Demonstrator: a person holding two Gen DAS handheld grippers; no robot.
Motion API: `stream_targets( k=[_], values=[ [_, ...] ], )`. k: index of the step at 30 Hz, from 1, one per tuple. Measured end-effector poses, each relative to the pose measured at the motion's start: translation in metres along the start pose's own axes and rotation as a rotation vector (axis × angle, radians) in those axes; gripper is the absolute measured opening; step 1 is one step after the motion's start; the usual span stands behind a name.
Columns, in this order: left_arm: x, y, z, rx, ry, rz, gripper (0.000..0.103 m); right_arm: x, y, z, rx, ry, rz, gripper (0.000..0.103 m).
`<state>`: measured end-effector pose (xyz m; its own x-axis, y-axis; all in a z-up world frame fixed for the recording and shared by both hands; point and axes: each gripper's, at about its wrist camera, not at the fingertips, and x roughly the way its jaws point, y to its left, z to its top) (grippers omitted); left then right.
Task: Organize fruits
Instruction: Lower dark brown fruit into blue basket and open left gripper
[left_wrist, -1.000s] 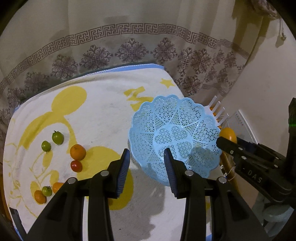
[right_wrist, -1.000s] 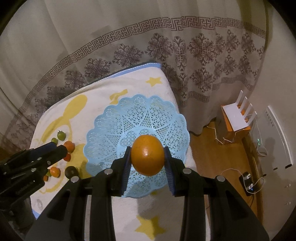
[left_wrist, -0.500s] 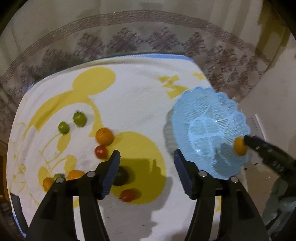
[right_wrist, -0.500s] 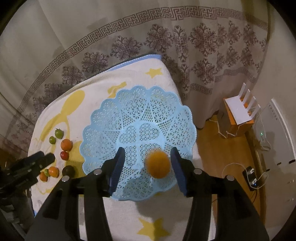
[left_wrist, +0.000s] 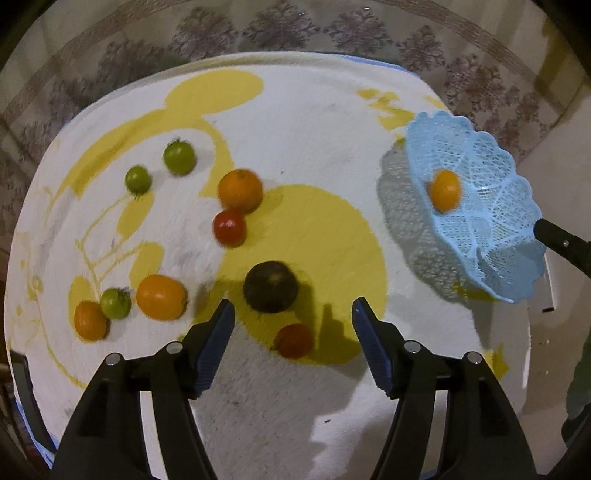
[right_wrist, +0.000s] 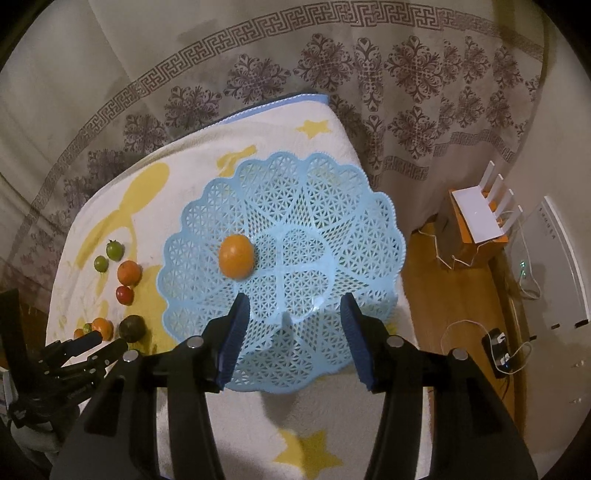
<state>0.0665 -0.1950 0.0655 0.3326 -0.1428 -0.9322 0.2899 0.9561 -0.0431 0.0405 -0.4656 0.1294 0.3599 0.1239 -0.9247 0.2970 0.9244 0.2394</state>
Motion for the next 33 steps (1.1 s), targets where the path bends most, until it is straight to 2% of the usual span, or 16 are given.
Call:
stream_targets(
  k=[5,9,11,14,16,24,28,33],
  values=[
    [0.010,0.009,0.002,-0.021,0.008,0.012,0.066,0.004,0.008,-0.002,-0.019,0.013,0.004,0.053],
    [0.033,0.015,0.007,-0.053,0.044,0.003,0.065,0.004,0.012,-0.005,-0.034,0.020,0.000,0.053],
    [0.041,0.018,0.008,-0.066,0.059,0.000,0.053,0.003,0.012,-0.006,-0.039,0.021,-0.007,0.053],
    [0.050,0.021,0.009,-0.082,0.072,-0.004,0.045,0.002,0.008,-0.007,-0.032,0.023,-0.015,0.053],
    [0.047,0.019,0.010,-0.072,0.065,-0.007,0.040,0.003,0.006,-0.008,-0.025,0.025,-0.018,0.053],
    [0.001,-0.009,0.028,-0.033,-0.015,-0.077,0.040,0.001,0.001,-0.008,0.000,0.014,-0.004,0.053],
    [-0.027,-0.044,0.047,0.028,-0.081,-0.135,0.040,-0.002,-0.004,-0.009,0.018,0.007,-0.004,0.053],
    [-0.033,-0.084,0.062,0.104,-0.102,-0.180,0.040,-0.007,-0.014,-0.012,0.046,-0.004,-0.010,0.053]
  ],
)
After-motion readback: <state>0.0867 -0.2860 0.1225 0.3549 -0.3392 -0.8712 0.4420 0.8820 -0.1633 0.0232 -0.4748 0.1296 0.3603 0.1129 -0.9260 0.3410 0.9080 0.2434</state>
